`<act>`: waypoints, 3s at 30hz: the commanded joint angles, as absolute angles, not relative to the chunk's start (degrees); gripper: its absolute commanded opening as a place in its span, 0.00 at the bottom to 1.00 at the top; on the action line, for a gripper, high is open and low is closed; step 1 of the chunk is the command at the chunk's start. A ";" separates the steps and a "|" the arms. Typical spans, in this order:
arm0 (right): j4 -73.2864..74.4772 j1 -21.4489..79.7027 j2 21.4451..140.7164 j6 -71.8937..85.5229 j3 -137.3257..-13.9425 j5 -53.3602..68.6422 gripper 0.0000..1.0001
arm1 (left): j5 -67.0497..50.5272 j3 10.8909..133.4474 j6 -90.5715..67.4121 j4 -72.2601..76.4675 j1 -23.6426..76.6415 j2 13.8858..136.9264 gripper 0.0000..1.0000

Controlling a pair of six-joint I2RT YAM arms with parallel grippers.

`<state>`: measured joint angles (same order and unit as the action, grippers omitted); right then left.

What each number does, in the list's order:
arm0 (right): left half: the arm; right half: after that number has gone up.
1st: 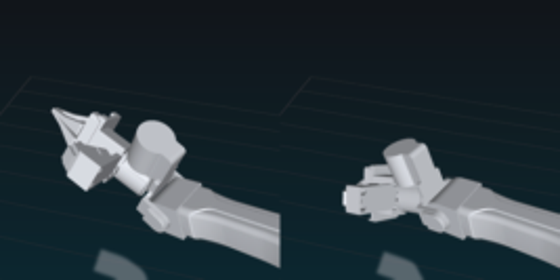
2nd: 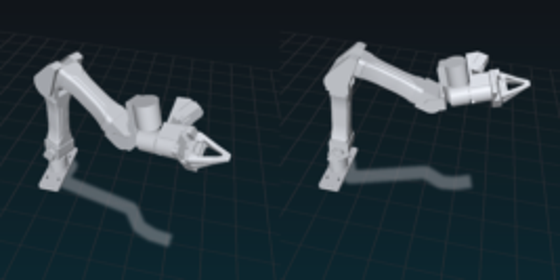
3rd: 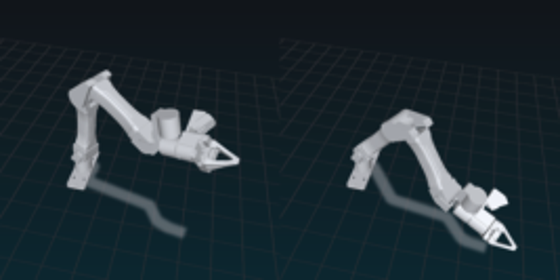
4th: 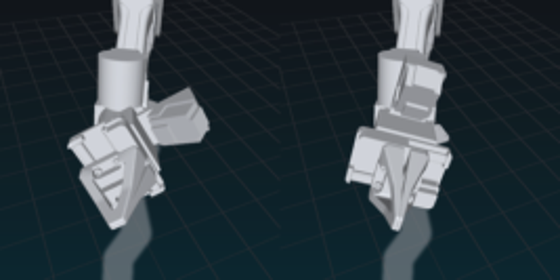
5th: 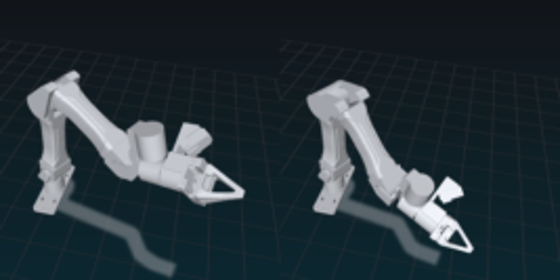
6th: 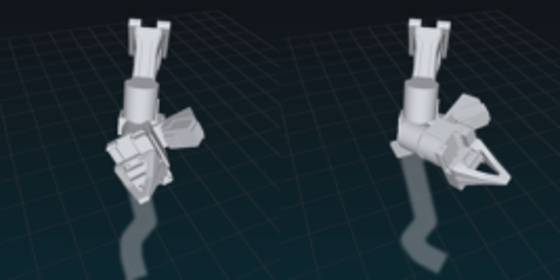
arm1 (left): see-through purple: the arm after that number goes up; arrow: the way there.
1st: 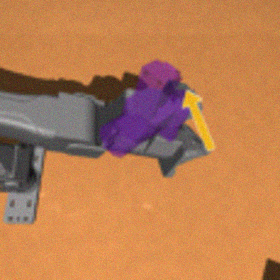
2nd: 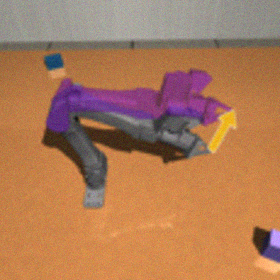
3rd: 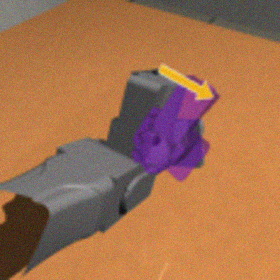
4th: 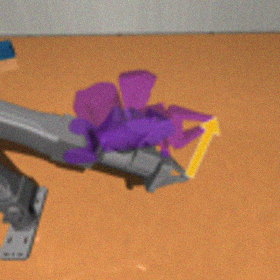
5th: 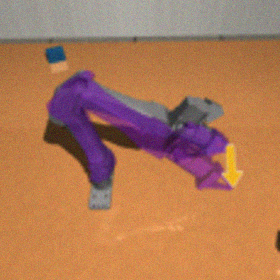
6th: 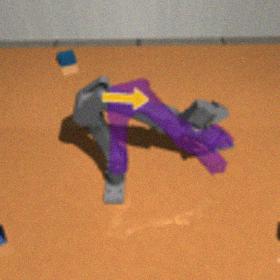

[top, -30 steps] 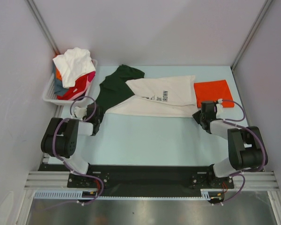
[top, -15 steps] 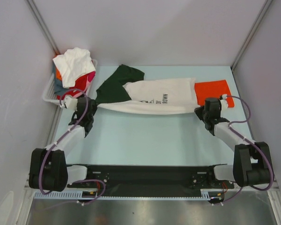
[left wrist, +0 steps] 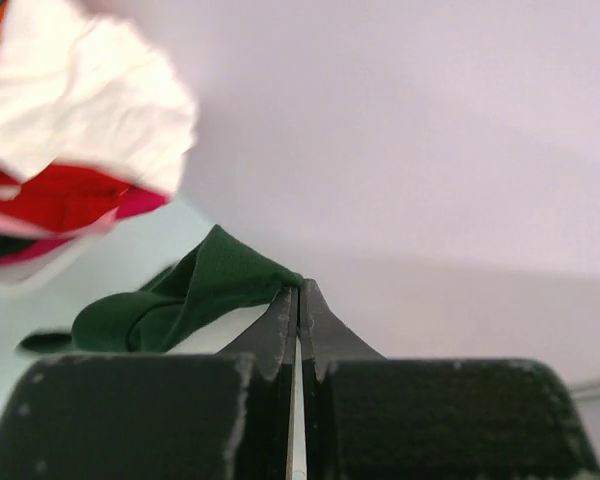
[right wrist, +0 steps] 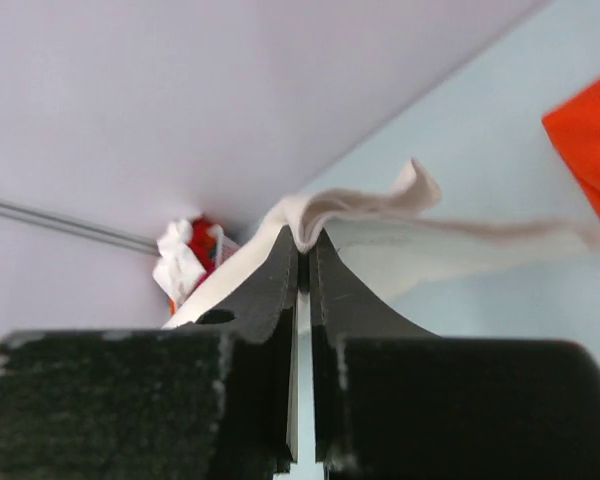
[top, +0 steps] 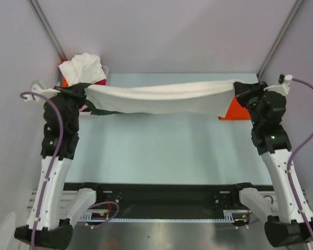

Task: Fold and stack the t-shirts
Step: Fold the tshirt

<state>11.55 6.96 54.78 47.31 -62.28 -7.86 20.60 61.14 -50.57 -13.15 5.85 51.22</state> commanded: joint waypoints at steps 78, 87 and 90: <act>2.87 -3.08 68.83 43.77 -31.12 16.27 0.00 | 15.81 24.09 -56.33 -10.89 0.26 40.88 0.02; 11.42 7.90 53.28 48.51 -24.35 0.01 0.25 | 16.87 20.92 -57.92 -19.24 0.44 29.90 0.16; 13.53 8.44 53.17 47.64 -26.18 -2.81 0.52 | 17.84 22.06 -57.48 -20.65 0.44 28.74 0.45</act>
